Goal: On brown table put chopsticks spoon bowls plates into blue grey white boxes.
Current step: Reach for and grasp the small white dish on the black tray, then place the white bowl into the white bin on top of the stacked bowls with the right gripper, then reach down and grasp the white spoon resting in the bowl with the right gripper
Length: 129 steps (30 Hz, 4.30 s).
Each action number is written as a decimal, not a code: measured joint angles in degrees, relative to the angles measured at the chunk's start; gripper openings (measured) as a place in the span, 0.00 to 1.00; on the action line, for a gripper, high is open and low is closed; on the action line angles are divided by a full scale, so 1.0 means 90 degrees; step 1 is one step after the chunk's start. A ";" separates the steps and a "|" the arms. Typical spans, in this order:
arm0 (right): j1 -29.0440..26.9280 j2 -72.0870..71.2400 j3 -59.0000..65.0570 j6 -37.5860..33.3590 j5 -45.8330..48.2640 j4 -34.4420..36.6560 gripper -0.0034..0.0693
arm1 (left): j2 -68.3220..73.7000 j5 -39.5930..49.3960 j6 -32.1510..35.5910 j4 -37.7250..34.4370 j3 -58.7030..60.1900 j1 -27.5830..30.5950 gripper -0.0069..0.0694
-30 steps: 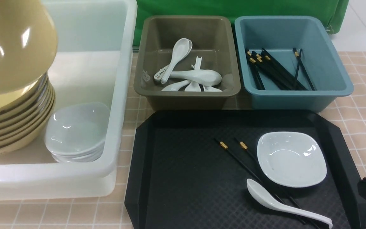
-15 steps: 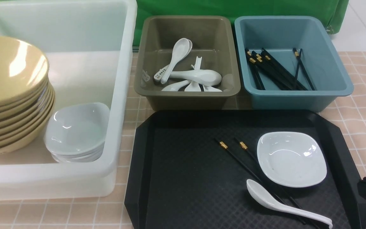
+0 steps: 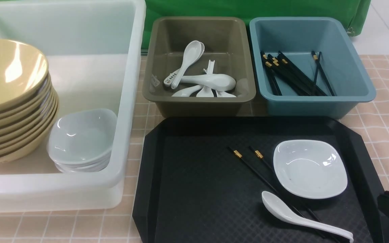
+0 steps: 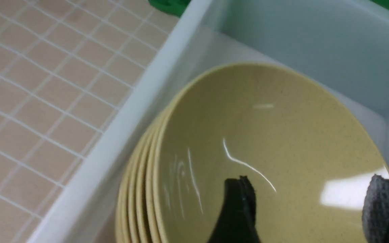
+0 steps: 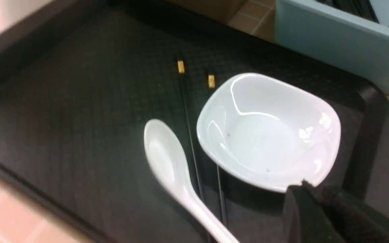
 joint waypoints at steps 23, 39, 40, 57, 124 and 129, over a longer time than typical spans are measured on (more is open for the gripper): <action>-0.1089 0.6404 -0.3782 0.1726 0.1271 -0.0236 0.76 | -0.3274 -0.1036 0.2190 -0.1954 0.1804 -0.3059 0.21; -0.1210 0.7650 -0.3956 0.0354 0.1235 0.0843 0.53 | -0.6322 -0.2980 0.2191 -0.0933 0.5988 -0.3142 0.21; -0.1210 0.7666 -0.3961 0.0183 0.1220 0.0857 0.42 | -0.6522 -0.3505 0.2191 -0.0932 0.6224 -0.3142 0.21; -0.1130 0.5956 -0.5430 -0.0500 0.2385 0.1300 0.14 | -0.7398 -0.4496 0.2191 -0.1005 0.6779 -0.3142 0.22; 0.1907 0.7732 -0.3944 0.1545 0.0610 -0.1732 0.46 | -0.7398 -0.4537 0.1886 -0.1026 0.6846 -0.3330 0.22; 0.1913 0.7696 -0.3944 0.1552 0.0589 -0.1732 0.25 | -0.7398 -0.4752 0.1878 -0.1029 0.6979 -0.3330 0.22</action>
